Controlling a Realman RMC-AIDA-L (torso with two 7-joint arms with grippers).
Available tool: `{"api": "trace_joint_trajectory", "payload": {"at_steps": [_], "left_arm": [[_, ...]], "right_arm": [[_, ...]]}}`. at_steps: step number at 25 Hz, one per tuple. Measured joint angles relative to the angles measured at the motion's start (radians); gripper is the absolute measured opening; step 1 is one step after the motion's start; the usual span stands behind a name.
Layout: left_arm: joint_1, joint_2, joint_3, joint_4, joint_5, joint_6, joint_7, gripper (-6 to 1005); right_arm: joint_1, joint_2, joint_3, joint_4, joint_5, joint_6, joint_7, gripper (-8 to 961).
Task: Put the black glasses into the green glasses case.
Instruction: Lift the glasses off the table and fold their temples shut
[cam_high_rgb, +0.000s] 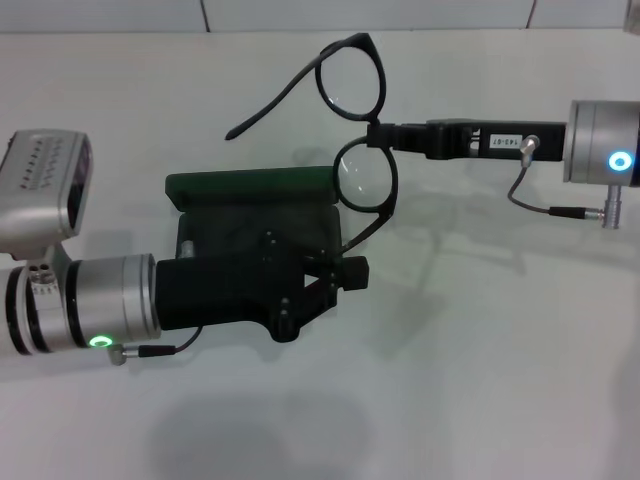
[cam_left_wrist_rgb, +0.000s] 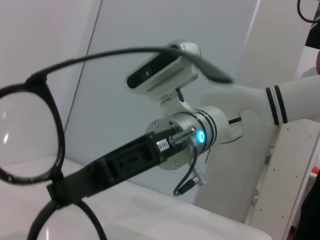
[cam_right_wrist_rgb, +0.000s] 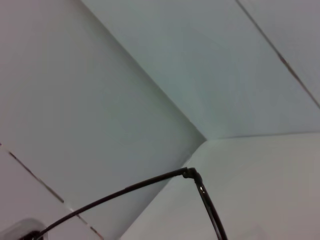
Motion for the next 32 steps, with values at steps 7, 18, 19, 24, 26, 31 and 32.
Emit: {"api": "trace_joint_trajectory", "payload": {"at_steps": [7,18,19,24,26,31,32], "left_arm": [[-0.018,0.001,-0.002,0.003,-0.001,0.0,0.0,0],[-0.048,0.003,-0.004,0.011,-0.002,0.0,-0.006,0],[-0.049,0.003,-0.005,0.011,-0.002,-0.001,-0.007,0],[-0.053,0.003,-0.006,0.013,-0.002,-0.006,-0.007,0],[-0.054,0.003,-0.006,0.013,-0.002,-0.009,-0.007,0],[-0.056,0.003,-0.006,0.013,-0.002,-0.014,-0.007,0],[-0.057,0.003,-0.006,0.013,-0.002,-0.014,-0.007,0]], "right_arm": [[0.0,0.0,-0.036,0.0,-0.001,-0.007,-0.005,38],[0.004,0.0,-0.083,-0.009,0.002,-0.072,-0.029,38],[0.004,0.0,-0.084,-0.01,0.002,-0.078,-0.031,38],[0.003,-0.001,-0.084,-0.01,0.002,-0.105,-0.048,38],[0.003,-0.001,-0.084,-0.01,0.002,-0.114,-0.051,38],[0.004,-0.002,-0.086,-0.01,0.001,-0.132,-0.052,38],[0.004,-0.002,-0.087,-0.01,0.001,-0.134,-0.052,38]]}}
